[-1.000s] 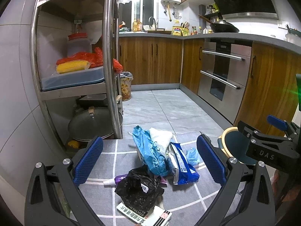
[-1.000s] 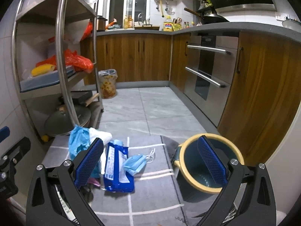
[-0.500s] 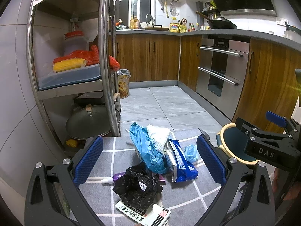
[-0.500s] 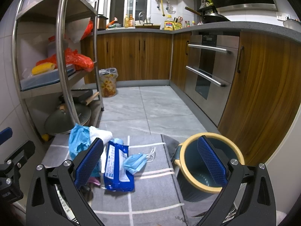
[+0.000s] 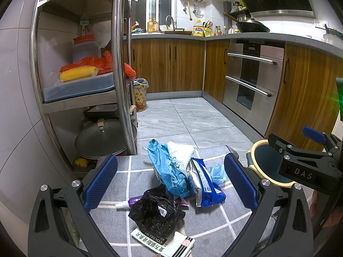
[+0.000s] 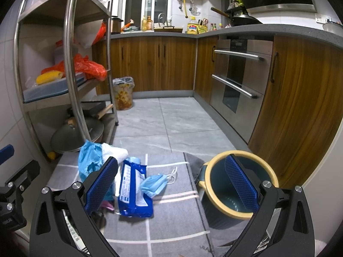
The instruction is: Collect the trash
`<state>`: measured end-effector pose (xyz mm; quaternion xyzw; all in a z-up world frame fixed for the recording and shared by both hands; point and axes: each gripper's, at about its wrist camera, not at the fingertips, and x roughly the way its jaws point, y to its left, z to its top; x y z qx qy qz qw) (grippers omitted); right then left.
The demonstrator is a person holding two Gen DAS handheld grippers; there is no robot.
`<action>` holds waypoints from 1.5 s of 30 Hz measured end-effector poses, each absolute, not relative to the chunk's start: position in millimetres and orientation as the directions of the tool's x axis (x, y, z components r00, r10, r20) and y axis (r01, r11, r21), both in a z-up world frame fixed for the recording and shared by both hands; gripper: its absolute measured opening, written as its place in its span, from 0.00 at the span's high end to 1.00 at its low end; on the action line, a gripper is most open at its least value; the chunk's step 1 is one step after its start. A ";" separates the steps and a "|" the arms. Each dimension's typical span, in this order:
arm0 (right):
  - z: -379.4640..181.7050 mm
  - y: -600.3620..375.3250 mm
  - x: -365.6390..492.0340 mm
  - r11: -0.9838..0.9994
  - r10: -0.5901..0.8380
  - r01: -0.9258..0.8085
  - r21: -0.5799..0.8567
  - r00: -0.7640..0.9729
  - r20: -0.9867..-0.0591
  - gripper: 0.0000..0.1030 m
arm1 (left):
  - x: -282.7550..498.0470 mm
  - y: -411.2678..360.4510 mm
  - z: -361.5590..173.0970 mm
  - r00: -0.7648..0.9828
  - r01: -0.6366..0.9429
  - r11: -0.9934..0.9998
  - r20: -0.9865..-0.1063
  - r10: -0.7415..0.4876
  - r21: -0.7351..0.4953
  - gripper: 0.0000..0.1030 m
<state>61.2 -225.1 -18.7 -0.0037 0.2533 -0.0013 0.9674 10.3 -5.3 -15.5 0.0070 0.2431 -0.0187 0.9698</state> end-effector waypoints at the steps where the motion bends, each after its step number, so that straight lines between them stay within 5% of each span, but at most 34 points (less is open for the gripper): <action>1: -18.5 -224.8 61.5 1.000 -0.006 0.003 -0.008 0.871 -0.491 0.04 | 10.4 -5.0 -15.4 0.881 0.040 0.999 -0.472 -0.033 0.004 0.05; 24: -18.0 -224.0 63.1 1.000 -0.001 -0.002 -0.005 0.869 -0.495 0.04 | 10.9 -3.8 -16.9 0.879 0.039 0.999 -0.476 -0.033 0.002 0.05; 31: -28.6 -220.7 61.7 0.992 0.118 -0.125 0.018 0.866 -0.487 0.04 | 26.4 14.8 -25.3 0.836 0.077 0.996 -0.543 -0.086 -0.039 0.05; 35: -35.6 -220.1 75.2 0.989 0.139 -0.143 0.032 0.845 -0.517 0.04 | 37.7 33.3 -26.2 0.843 0.028 1.000 -0.537 -0.021 0.004 0.05; 41: -39.6 -226.7 116.3 0.979 0.195 -0.128 0.159 0.825 -0.531 0.04 | 74.0 60.0 -15.8 0.871 -0.081 0.991 -0.491 0.018 -0.106 0.05; 45: -59.6 -249.1 148.9 0.975 0.162 -0.044 0.217 0.809 -0.565 0.04 | 100.5 48.3 -26.4 0.880 -0.108 0.993 -0.469 0.075 -0.043 0.05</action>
